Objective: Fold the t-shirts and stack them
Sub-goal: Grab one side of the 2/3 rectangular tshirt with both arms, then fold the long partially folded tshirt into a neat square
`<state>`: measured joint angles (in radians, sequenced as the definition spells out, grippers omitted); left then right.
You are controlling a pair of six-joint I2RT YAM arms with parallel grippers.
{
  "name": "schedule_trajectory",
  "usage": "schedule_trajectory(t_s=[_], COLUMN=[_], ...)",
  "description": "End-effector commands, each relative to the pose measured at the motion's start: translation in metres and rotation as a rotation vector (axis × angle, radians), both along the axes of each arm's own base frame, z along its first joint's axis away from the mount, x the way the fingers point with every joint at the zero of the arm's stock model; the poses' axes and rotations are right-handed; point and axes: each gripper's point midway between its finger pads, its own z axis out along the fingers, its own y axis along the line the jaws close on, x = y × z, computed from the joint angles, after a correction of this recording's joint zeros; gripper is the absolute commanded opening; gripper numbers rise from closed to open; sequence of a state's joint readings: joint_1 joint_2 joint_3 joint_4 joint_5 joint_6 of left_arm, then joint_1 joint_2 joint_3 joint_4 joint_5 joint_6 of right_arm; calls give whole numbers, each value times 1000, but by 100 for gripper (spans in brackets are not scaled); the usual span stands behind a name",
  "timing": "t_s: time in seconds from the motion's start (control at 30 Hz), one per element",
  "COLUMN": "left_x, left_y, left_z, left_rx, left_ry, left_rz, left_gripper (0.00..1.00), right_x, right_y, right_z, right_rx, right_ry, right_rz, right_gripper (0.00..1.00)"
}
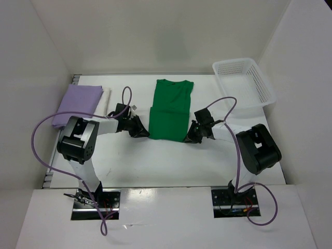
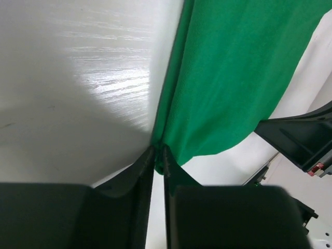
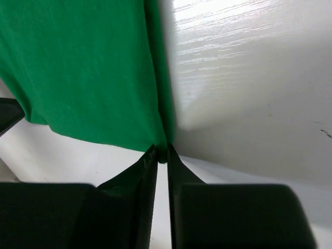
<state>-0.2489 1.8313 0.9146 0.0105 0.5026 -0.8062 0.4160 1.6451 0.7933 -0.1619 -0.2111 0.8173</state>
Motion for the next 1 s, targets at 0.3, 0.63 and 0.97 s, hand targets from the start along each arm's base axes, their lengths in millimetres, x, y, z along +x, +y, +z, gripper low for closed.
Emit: schedule_trajectory(t_s=[0.3,0.63,0.97], left_x=[-12,-99,-79], left_y=[7,25,30], left_z=[14,55,126], left_rx=[16,-15,-78], left_ry=[-27,-17,-107], left_rz=[10,20,46], left_gripper=[0,0,0], right_x=[-6,-103,-59], right_y=[-10,-4,-15], right_z=[13,40,131], right_rx=[-20,89,212], right_ry=[-26,72,-104], right_rz=[-9,56,43], right_gripper=[0,0,0])
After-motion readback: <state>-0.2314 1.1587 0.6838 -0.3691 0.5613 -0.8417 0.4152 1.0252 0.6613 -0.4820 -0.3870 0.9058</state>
